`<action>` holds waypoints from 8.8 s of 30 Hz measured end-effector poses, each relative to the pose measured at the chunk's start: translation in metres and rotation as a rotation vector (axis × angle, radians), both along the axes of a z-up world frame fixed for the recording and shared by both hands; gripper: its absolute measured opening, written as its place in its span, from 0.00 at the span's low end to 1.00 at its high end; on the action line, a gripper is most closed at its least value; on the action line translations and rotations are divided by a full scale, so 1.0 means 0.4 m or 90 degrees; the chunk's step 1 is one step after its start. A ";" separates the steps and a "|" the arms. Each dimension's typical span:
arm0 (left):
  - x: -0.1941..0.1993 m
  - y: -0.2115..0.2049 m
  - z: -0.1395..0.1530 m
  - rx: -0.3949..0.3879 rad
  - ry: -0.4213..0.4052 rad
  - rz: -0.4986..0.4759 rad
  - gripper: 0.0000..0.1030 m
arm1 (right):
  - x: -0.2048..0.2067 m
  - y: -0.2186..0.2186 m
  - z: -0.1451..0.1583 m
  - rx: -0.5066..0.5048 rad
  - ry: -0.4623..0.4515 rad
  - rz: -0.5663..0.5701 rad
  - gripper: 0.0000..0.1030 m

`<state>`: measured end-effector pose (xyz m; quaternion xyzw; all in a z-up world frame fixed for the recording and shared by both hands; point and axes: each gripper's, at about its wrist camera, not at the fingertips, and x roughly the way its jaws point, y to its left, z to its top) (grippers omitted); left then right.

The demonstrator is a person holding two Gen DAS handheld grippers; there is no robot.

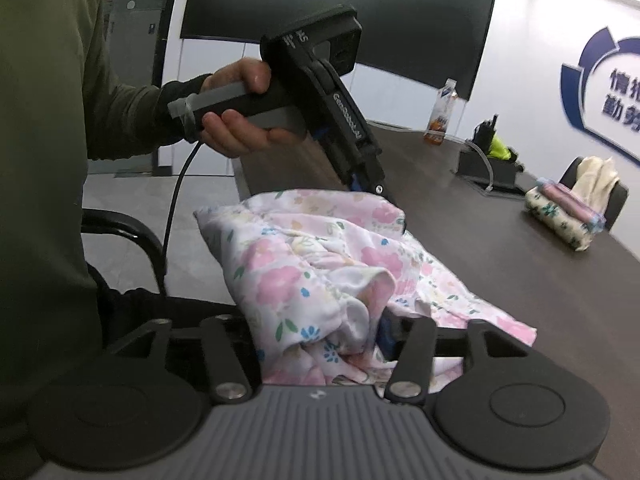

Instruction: Fold clothes

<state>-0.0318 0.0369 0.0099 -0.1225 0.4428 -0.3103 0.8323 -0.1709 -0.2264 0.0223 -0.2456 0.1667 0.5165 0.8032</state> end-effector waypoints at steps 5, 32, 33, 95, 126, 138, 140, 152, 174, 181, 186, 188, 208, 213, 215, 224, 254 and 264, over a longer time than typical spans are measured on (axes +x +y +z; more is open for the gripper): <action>0.008 -0.006 -0.006 -0.007 -0.008 0.008 0.00 | -0.017 0.008 0.001 0.012 -0.021 0.024 0.43; -0.205 0.120 0.022 -0.193 -0.371 -0.317 0.82 | 0.101 -0.070 0.001 0.139 0.262 0.027 0.29; -0.213 0.108 0.019 -0.195 -0.367 -0.352 0.82 | 0.120 -0.079 0.003 0.153 0.295 0.032 0.29; -0.131 0.064 -0.029 -0.027 -0.157 0.290 0.55 | 0.226 -0.033 -0.031 0.301 0.293 -0.460 0.30; -0.288 0.082 -0.018 -0.048 -0.159 0.432 0.82 | 0.165 -0.048 -0.071 0.383 0.320 -0.545 0.19; -0.273 0.052 -0.036 -0.128 -0.122 0.380 0.56 | 0.151 -0.040 -0.070 0.384 0.316 -0.552 0.20; -0.260 0.045 -0.033 -0.133 -0.122 0.374 0.53 | 0.150 -0.041 -0.072 0.387 0.317 -0.553 0.20; -0.213 0.020 -0.039 -0.116 -0.115 0.336 0.12 | 0.156 -0.056 -0.079 0.408 0.337 -0.548 0.24; -0.167 0.029 -0.011 -0.090 -0.142 0.317 0.05 | 0.176 -0.062 -0.038 0.388 0.313 -0.573 0.40; -0.142 0.042 -0.019 -0.079 -0.098 0.292 0.35 | 0.196 -0.052 -0.048 0.371 0.335 -0.568 0.18; -0.134 0.060 -0.019 -0.077 -0.074 0.277 0.69 | 0.200 -0.069 -0.017 0.336 0.366 -0.532 0.59; -0.131 0.067 -0.019 -0.076 -0.064 0.270 0.69 | 0.208 -0.072 -0.017 0.333 0.393 -0.526 0.59; -0.067 0.128 -0.004 -0.195 -0.036 0.221 0.04 | 0.262 -0.078 -0.031 0.407 0.501 -0.445 0.11; 0.001 0.139 0.083 -0.208 -0.083 0.213 0.04 | 0.312 -0.088 0.028 0.454 0.487 -0.410 0.11; 0.040 0.136 0.121 -0.204 -0.106 0.210 0.04 | 0.347 -0.084 0.065 0.457 0.464 -0.402 0.11; 0.244 0.139 0.269 -0.205 -0.161 0.209 0.04 | 0.556 -0.072 0.219 0.479 0.380 -0.377 0.11; 0.912 0.205 0.278 -0.191 -0.136 0.248 0.04 | 1.277 0.012 0.308 0.435 0.392 -0.398 0.11; 1.103 0.214 0.124 -0.164 -0.077 0.301 0.06 | 1.535 0.041 0.149 0.396 0.477 -0.451 0.11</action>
